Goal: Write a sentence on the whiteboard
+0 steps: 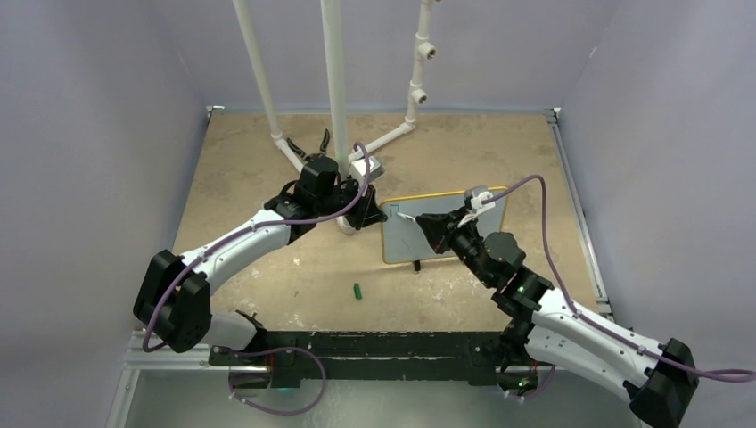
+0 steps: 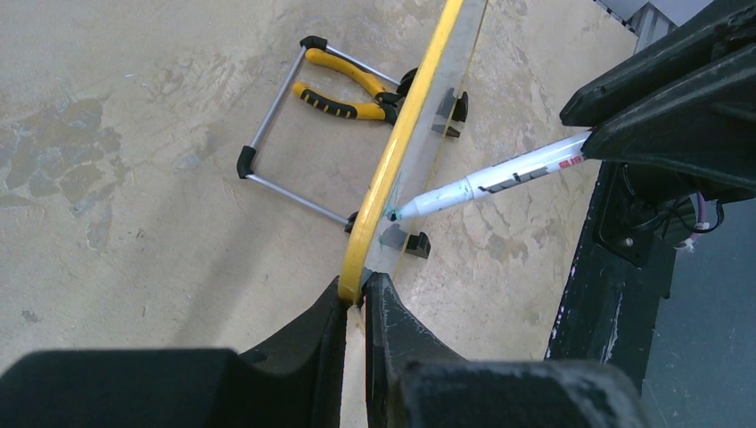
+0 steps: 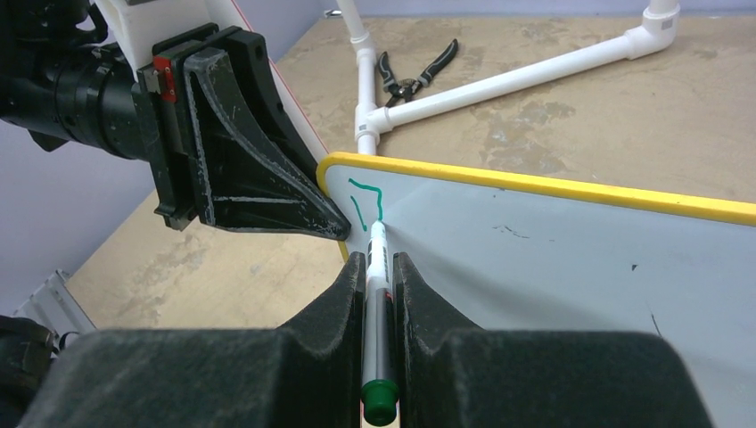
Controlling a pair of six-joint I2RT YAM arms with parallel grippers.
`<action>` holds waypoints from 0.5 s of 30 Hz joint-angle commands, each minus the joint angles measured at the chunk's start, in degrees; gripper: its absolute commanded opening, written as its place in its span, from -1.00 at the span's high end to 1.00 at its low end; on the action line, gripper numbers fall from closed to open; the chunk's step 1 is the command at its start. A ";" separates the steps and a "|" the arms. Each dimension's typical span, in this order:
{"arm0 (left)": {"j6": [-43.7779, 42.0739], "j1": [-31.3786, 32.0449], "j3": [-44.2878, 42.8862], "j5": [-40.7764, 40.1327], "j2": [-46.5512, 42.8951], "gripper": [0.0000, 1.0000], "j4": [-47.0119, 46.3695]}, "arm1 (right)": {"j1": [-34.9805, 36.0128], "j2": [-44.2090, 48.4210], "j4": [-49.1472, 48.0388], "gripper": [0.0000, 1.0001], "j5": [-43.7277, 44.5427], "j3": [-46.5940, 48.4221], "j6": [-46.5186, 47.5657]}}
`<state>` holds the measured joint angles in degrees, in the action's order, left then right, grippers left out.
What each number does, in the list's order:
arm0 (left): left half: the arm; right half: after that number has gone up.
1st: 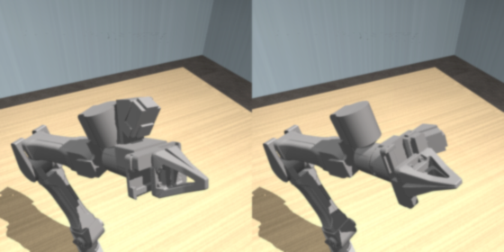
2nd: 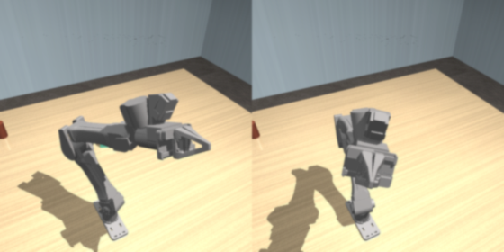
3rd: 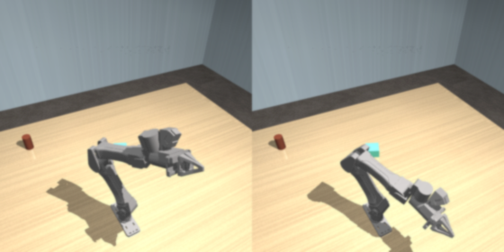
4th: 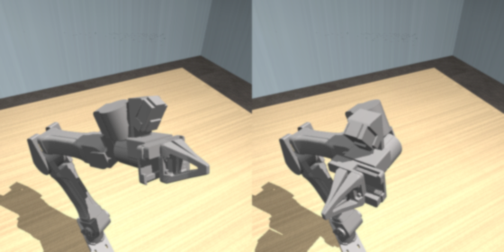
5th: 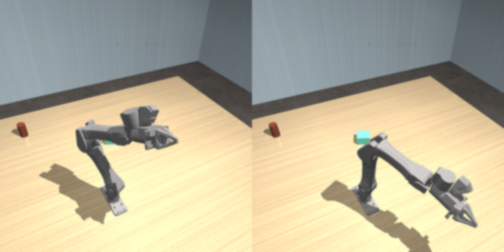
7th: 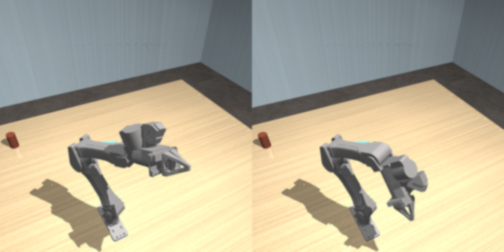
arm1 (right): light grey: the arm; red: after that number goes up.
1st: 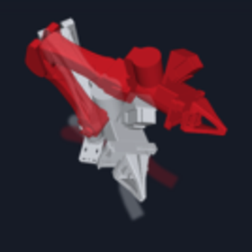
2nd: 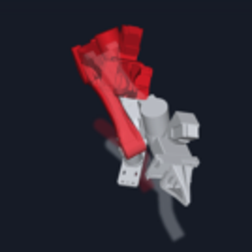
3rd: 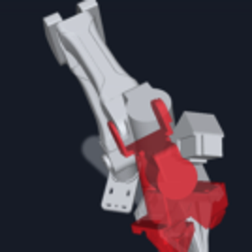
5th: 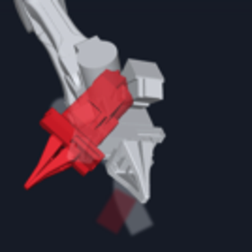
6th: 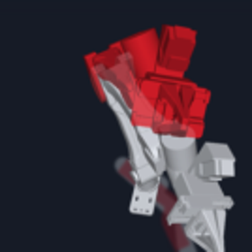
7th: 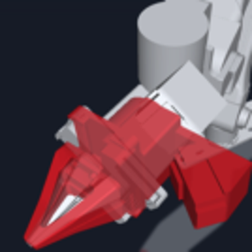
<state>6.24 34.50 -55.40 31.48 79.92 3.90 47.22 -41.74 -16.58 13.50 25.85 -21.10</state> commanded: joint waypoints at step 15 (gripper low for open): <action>-0.94 -0.95 0.49 -0.47 -0.47 1.00 -2.32 | 0.65 -5.46 -5.14 1.00 -0.34 -1.58 0.01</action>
<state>6.24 34.48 -55.40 31.31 79.92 3.90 48.05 -45.80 -19.16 10.66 24.95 -21.78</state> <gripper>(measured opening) 0.092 0.137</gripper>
